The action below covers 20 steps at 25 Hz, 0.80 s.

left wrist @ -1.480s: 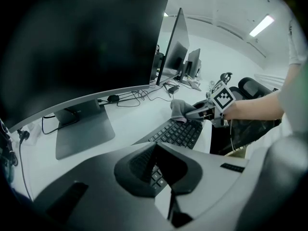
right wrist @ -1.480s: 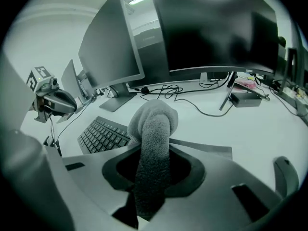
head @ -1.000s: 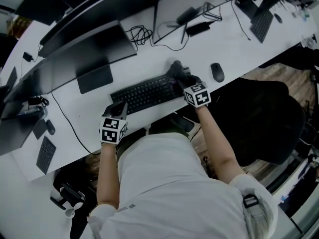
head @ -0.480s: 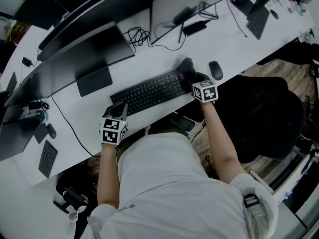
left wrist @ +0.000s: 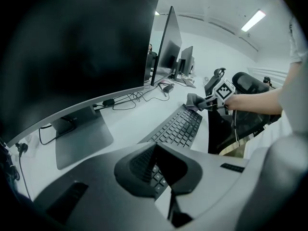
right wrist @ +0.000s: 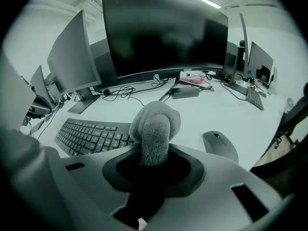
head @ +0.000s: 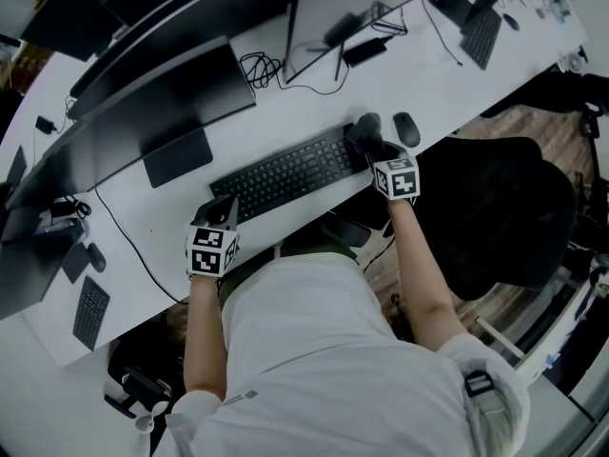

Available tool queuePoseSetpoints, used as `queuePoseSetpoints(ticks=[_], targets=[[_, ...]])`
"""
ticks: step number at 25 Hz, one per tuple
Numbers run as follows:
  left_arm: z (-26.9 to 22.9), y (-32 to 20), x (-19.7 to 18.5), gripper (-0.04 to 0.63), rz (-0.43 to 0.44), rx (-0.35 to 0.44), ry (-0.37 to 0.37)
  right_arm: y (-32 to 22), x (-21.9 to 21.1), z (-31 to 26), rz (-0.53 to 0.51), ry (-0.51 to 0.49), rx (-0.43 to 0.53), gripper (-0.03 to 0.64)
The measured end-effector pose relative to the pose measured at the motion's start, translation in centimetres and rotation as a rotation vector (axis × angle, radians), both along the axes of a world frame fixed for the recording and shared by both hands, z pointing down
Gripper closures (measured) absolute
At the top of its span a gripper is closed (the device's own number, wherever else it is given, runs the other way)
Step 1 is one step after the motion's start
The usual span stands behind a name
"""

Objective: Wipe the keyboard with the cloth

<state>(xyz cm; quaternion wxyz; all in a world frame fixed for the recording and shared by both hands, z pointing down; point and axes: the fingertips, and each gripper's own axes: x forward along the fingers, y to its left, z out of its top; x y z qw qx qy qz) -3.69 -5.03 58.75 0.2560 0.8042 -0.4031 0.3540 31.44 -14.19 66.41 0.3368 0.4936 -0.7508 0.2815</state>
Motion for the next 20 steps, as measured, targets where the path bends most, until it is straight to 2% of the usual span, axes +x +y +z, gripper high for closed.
queuePoseSetpoints(ticks=[10,20], targets=[[0.7,2.0,-2.1,0.597,0.008,-0.021,-0.006,1.9,-1.0,0.9,-0.011,0.107,-0.022,0.508],[0.8,3.2,-5.1,0.597,-0.007,-0.025,-0.010,2.6,-3.9,1.6,-0.019,0.111,-0.004,0.508]])
